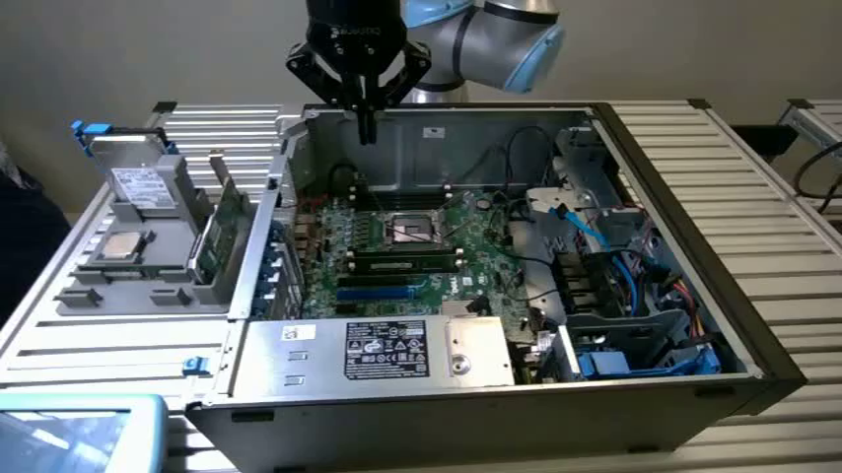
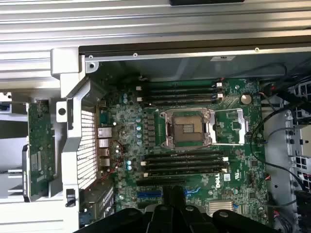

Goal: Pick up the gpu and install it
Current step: 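Reach for the gpu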

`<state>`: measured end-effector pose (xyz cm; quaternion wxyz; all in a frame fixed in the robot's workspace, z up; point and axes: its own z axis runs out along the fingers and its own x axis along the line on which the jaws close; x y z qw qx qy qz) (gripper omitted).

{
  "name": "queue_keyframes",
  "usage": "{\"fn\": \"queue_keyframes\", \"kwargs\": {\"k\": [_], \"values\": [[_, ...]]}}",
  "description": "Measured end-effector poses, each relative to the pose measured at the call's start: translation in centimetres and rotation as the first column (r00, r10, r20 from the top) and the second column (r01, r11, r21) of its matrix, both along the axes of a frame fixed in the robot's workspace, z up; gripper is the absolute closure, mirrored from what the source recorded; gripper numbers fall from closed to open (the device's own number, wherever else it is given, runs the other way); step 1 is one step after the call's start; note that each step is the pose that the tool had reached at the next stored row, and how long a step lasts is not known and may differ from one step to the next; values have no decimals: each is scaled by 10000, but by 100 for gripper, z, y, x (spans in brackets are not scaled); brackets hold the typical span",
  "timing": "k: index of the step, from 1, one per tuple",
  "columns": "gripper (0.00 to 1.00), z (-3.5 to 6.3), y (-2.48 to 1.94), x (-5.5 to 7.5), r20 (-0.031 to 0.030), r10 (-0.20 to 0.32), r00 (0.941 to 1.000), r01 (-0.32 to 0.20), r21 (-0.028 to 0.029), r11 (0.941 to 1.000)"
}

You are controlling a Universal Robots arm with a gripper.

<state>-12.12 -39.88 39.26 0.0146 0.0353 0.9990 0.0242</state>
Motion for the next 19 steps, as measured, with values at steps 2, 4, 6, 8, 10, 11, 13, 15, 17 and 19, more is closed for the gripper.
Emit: {"fn": "queue_keyframes", "kwargs": {"k": [2, 4, 6, 8, 10, 11, 13, 15, 17, 19], "values": [[88, 0, 0, 0, 3, 0, 10000, 0, 0, 10000], [88, 0, 0, 0, 6, 0, 10000, 0, 0, 10000], [88, 0, 0, 0, 8, 0, 10000, 0, 0, 10000], [88, 0, 0, 0, 11, 0, 10000, 0, 0, 10000], [88, 0, 0, 0, 12, 0, 10000, 0, 0, 10000], [88, 0, 0, 0, 12, 0, 10000, 0, 0, 10000], [88, 0, 0, 0, 12, 0, 10000, 0, 0, 10000], [88, 0, 0, -9, 13, -2, 10000, 2, 0, 10000], [88, 1, 0, -38, 12, 0, 10000, 0, -1, 10000], [88, 0, 0, -90, 12, 0, 10000, 0, -1, 10000]]}}
